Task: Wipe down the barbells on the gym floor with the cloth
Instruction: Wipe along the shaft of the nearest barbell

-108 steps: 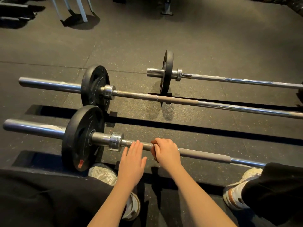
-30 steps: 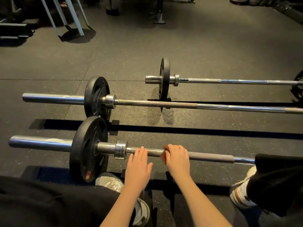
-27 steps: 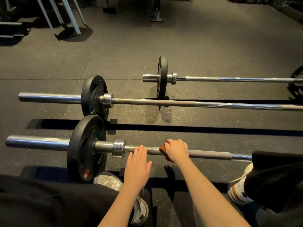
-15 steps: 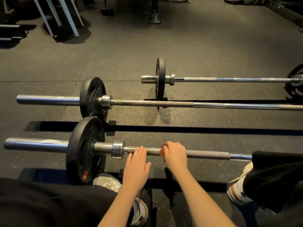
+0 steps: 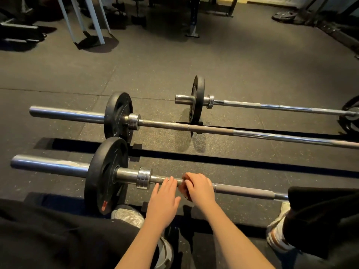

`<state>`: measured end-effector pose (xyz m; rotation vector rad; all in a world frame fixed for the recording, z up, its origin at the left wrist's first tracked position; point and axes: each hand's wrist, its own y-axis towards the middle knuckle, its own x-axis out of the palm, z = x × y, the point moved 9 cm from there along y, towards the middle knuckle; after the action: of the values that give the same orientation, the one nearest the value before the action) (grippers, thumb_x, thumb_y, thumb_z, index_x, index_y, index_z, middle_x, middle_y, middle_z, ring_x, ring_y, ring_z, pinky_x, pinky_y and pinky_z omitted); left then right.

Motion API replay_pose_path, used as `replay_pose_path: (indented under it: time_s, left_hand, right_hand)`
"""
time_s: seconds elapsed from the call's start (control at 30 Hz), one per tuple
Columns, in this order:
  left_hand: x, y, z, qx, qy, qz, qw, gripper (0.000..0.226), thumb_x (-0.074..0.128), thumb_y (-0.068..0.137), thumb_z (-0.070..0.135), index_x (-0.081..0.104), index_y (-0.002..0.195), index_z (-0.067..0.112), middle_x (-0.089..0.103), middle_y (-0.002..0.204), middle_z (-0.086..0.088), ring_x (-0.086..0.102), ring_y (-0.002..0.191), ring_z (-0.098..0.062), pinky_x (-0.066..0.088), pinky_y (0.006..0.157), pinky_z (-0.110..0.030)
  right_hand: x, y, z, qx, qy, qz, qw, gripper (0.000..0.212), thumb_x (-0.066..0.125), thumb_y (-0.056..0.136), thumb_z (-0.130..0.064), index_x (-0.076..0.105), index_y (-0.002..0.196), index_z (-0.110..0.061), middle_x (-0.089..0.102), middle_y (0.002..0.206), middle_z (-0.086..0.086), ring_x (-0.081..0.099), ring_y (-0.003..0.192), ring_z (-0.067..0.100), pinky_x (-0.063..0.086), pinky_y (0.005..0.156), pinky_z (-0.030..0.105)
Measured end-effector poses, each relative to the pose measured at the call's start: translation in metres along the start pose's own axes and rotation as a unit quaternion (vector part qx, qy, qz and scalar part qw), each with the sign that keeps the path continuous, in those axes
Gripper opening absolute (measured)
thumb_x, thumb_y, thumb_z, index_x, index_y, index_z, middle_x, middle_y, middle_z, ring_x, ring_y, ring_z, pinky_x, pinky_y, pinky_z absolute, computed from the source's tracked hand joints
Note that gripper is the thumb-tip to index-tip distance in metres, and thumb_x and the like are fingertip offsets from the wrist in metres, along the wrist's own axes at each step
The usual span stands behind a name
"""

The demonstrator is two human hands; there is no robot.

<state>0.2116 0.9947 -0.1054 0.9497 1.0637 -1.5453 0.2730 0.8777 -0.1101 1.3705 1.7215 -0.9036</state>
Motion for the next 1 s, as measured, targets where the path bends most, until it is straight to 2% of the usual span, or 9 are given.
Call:
replay_pose_path:
  time_s: [0.1, 0.2, 0.3, 0.37, 0.47, 0.63, 0.73, 0.87, 1.0]
  left_hand:
    - [-0.003, -0.001, -0.004, -0.004, -0.016, 0.006, 1.0, 0.059, 0.032, 0.103, 0.039, 0.011, 0.154, 0.018, 0.011, 0.161, 0.003, 0.004, 0.148, -0.011, 0.005, 0.121, -0.035]
    - [-0.005, -0.005, -0.006, -0.014, -0.026, 0.012, 0.999, 0.059, 0.034, 0.103, 0.038, 0.012, 0.154, 0.02, 0.013, 0.161, 0.004, 0.005, 0.148, -0.01, 0.005, 0.121, -0.034]
    - [-0.009, -0.003, -0.007, -0.013, -0.026, 0.02, 0.999, 0.059, 0.034, 0.103, 0.037, 0.011, 0.154, 0.019, 0.013, 0.161, 0.004, 0.005, 0.148, -0.01, 0.004, 0.121, -0.033]
    - [-0.01, -0.006, -0.01, -0.014, -0.016, 0.015, 1.0, 0.059, 0.034, 0.103, 0.038, 0.011, 0.154, 0.019, 0.012, 0.161, 0.004, 0.005, 0.148, -0.011, 0.004, 0.121, -0.033]
    - [-0.014, -0.014, -0.019, -0.03, 0.01, 0.019, 0.999, 0.059, 0.034, 0.103, 0.038, 0.011, 0.153, 0.018, 0.013, 0.16, 0.003, 0.005, 0.148, -0.013, 0.004, 0.121, -0.034]
    - [-0.031, -0.012, -0.031, -0.055, 0.033, 0.05, 0.997, 0.058, 0.034, 0.103, 0.038, 0.012, 0.153, 0.018, 0.011, 0.161, 0.001, 0.004, 0.149, -0.017, 0.005, 0.121, -0.035]
    - [-0.04, -0.007, -0.037, -0.064, 0.038, 0.055, 0.996, 0.06, 0.033, 0.103, 0.038, 0.012, 0.154, 0.016, 0.009, 0.161, -0.001, 0.003, 0.149, -0.018, 0.004, 0.12, -0.035]
    - [-0.038, -0.008, -0.05, -0.08, 0.048, 0.035, 0.995, 0.06, 0.036, 0.102, 0.038, 0.014, 0.153, 0.014, 0.012, 0.161, -0.002, 0.005, 0.148, -0.018, 0.01, 0.121, -0.035]
    - [-0.036, -0.005, -0.062, -0.063, 0.091, 0.031, 0.993, 0.066, 0.065, 0.087, 0.036, 0.043, 0.143, 0.007, 0.041, 0.149, -0.009, 0.036, 0.14, -0.024, 0.032, 0.111, -0.04]
  right_hand:
    - [0.007, 0.017, -0.001, 0.055, -0.013, -0.047, 0.997, 0.029, 0.04, 0.1, -0.032, 0.065, 0.11, -0.024, 0.068, 0.11, 0.002, 0.057, 0.111, 0.025, 0.037, 0.093, 0.036]
    - [0.007, -0.037, -0.017, 0.012, -0.025, 0.054, 0.998, 0.031, 0.062, 0.09, -0.021, 0.064, 0.121, -0.018, 0.064, 0.124, 0.0, 0.053, 0.124, 0.026, 0.038, 0.107, 0.04]
    - [0.003, -0.043, -0.024, -0.037, -0.05, 0.096, 0.993, 0.038, 0.076, 0.078, -0.018, 0.067, 0.116, -0.016, 0.067, 0.117, 0.001, 0.06, 0.115, 0.027, 0.048, 0.098, 0.043]
    - [-0.001, -0.003, -0.024, -0.037, -0.053, 0.051, 0.997, 0.013, 0.058, 0.092, -0.023, 0.065, 0.102, -0.019, 0.069, 0.103, 0.001, 0.062, 0.103, 0.027, 0.046, 0.088, 0.038]
    - [0.016, 0.024, -0.02, -0.003, -0.049, -0.071, 0.996, 0.029, 0.036, 0.101, -0.031, 0.062, 0.104, -0.02, 0.068, 0.105, 0.003, 0.059, 0.104, 0.027, 0.04, 0.085, 0.036]
    - [0.018, -0.031, -0.028, -0.039, -0.05, 0.012, 0.998, 0.043, 0.08, 0.073, -0.025, 0.068, 0.114, -0.017, 0.067, 0.113, -0.001, 0.062, 0.11, 0.025, 0.049, 0.098, 0.042]
    - [0.007, -0.002, -0.026, -0.058, -0.041, -0.015, 0.997, 0.018, 0.059, 0.09, -0.037, 0.062, 0.102, -0.024, 0.065, 0.102, -0.004, 0.059, 0.102, 0.022, 0.044, 0.088, 0.037]
    - [0.011, -0.004, -0.014, 0.012, -0.079, -0.009, 0.997, 0.03, 0.048, 0.092, -0.04, 0.063, 0.11, -0.021, 0.063, 0.112, -0.001, 0.056, 0.112, 0.026, 0.042, 0.095, 0.039]
    - [0.022, -0.028, -0.028, 0.011, -0.097, 0.006, 0.995, 0.032, 0.061, 0.088, -0.033, 0.066, 0.116, -0.016, 0.065, 0.116, 0.002, 0.057, 0.116, 0.03, 0.043, 0.102, 0.042]
